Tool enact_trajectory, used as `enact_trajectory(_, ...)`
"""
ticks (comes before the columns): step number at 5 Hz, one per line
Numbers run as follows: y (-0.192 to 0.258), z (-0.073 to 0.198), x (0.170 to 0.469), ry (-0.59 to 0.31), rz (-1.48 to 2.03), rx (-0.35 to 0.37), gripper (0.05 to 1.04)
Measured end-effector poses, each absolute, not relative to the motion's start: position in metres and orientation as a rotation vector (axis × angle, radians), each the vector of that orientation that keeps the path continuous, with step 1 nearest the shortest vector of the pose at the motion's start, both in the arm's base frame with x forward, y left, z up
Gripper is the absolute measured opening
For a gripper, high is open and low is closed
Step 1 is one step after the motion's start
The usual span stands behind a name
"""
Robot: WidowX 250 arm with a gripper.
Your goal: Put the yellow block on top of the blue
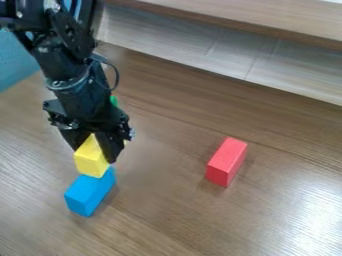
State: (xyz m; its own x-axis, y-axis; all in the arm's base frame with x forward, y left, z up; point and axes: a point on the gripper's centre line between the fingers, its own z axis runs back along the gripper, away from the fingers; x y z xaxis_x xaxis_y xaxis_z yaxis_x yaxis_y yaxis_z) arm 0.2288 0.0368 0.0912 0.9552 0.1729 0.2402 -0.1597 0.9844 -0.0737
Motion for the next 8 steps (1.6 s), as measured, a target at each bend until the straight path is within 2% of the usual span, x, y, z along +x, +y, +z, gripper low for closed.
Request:
enact_trajectory(2,0.043,0.086,0.212,-0.222,0.148,-0.017,0.59)
enact_trajectory(4,0.045,0.085,0.212,-0.217,0.153,-0.026,0.59)
enact_trajectory(7,0.052,0.063,0.208,-0.138,0.19,-0.027,0.59)
enact_trajectory(8,0.052,0.06,0.206,-0.119,0.188,-0.029,0.663)
